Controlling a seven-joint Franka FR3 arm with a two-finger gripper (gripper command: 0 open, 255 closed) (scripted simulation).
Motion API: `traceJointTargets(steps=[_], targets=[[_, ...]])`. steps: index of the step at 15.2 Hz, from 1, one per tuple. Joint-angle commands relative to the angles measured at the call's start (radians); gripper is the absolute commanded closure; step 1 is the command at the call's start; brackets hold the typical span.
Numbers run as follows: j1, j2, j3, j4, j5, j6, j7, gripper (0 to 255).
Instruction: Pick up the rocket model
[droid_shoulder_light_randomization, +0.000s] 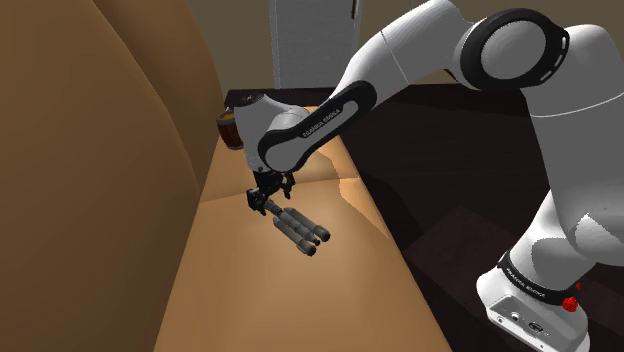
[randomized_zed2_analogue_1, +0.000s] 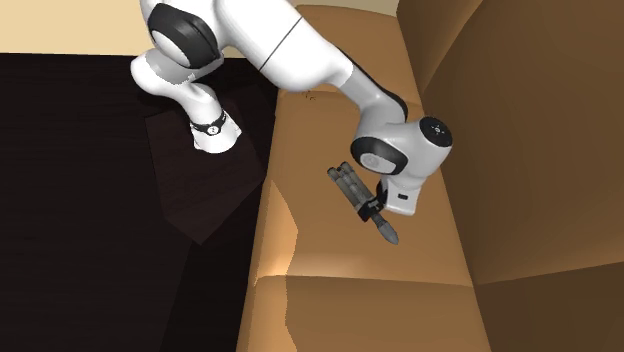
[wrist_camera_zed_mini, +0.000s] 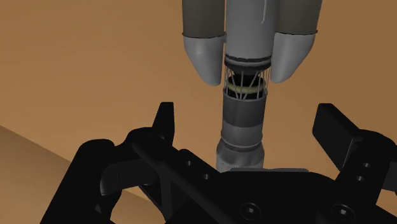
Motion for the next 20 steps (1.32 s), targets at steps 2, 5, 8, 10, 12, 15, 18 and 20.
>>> traceJointTargets(steps=[2, 5, 8, 10, 12, 15, 18, 20], targets=[[0.005, 0.028, -0.008, 0.002, -0.011, 0.025, 0.007, 0], [0.008, 0.041, -0.012, 0.002, -0.016, 0.038, 0.011, 0], [0.008, 0.04, -0.011, -0.001, -0.016, 0.04, 0.012, 255], [0.008, 0.041, -0.012, 0.0, -0.016, 0.039, 0.012, 255], [0.008, 0.041, -0.012, 0.001, -0.016, 0.039, 0.012, 255], [0.008, 0.041, -0.012, 0.002, -0.016, 0.038, 0.011, 255], [0.003, 0.015, -0.004, 0.003, -0.006, 0.013, 0.004, 255], [0.0, -0.001, 0.001, 0.004, 0.001, -0.005, -0.001, 255]])
